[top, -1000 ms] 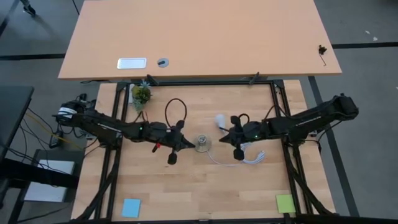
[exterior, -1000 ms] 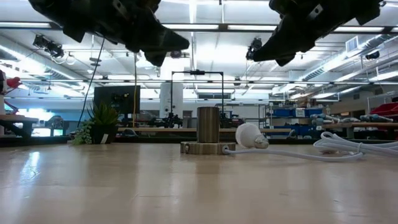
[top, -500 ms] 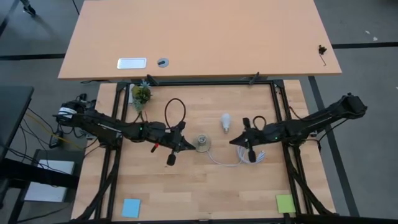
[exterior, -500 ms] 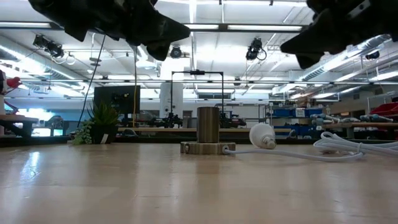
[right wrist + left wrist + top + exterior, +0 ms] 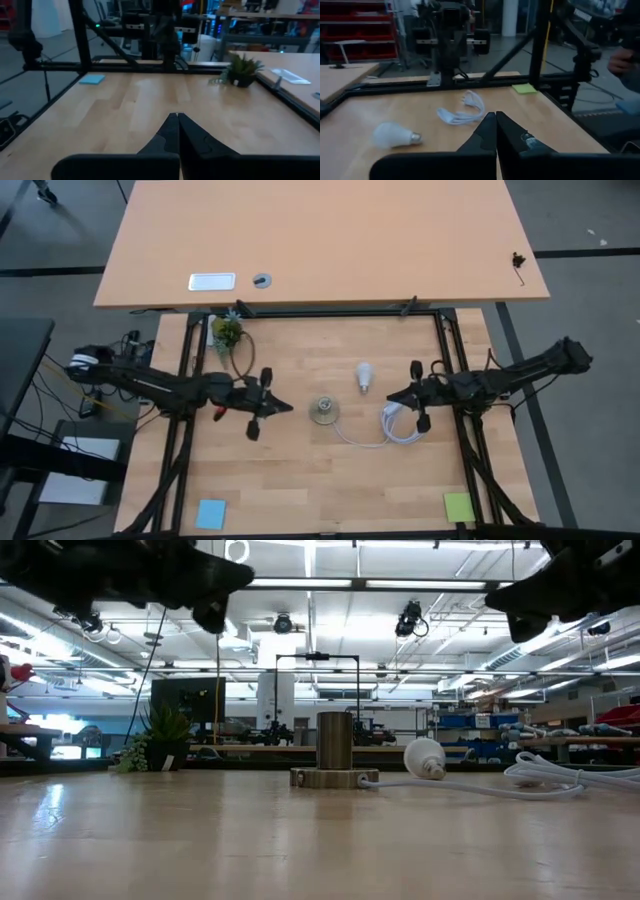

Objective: Screw lightbulb
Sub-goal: Return to Home Position

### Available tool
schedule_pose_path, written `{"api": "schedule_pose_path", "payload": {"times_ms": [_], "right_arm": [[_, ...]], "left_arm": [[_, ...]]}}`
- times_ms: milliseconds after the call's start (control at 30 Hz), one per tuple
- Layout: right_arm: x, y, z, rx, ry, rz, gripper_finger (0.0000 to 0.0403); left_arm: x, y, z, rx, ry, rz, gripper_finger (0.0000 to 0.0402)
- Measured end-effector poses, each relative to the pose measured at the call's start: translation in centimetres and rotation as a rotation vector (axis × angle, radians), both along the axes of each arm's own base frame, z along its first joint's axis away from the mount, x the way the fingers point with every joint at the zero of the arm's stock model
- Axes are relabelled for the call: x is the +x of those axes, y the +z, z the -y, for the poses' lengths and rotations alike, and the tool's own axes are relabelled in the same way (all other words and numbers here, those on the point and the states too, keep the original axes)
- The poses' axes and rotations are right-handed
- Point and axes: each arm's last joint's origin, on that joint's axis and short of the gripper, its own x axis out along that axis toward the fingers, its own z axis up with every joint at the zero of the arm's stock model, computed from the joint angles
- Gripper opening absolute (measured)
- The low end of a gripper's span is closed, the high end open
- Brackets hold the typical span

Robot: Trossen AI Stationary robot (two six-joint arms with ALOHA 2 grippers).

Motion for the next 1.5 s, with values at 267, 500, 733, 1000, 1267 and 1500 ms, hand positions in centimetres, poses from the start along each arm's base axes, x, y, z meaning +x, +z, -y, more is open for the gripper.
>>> {"api": "schedule_pose_path", "payload": {"times_ms": [267, 500, 733, 1000, 1267, 1500], "right_arm": [[-1.7, 1.0, 0.5, -0.027, -0.014, 0.067, 0.0001], [-3.3, 1.6, 0.9, -0.043, -0.013, 0.130, 0.0001], [-4.9, 1.7, 1.4, -0.036, -0.031, 0.159, 0.0001], [-6.4, 2.0, 1.8, -0.056, -0.026, 0.224, 0.0001], [-6.3, 1.5, 1.7, -0.023, -0.010, 0.174, 0.0001], [-6.1, 1.4, 1.7, -0.022, 0.008, 0.220, 0.0001]], "left_arm": [[-4.0, -0.8, -0.6, -0.025, 0.047, 0.065, 0.0000], [-6.3, -1.4, -0.9, -0.046, 0.063, 0.023, 0.0000], [-8.2, -1.3, -1.2, -0.039, 0.084, -0.016, 0.0000], [-9.9, -0.6, -1.4, -0.026, 0.063, 0.033, 0.0000], [-10.6, -1.5, -1.5, -0.048, 0.036, 0.046, 0.0000], [-10.5, -4.0, -2.8, -0.074, 0.024, 0.113, 0.0000]]}}
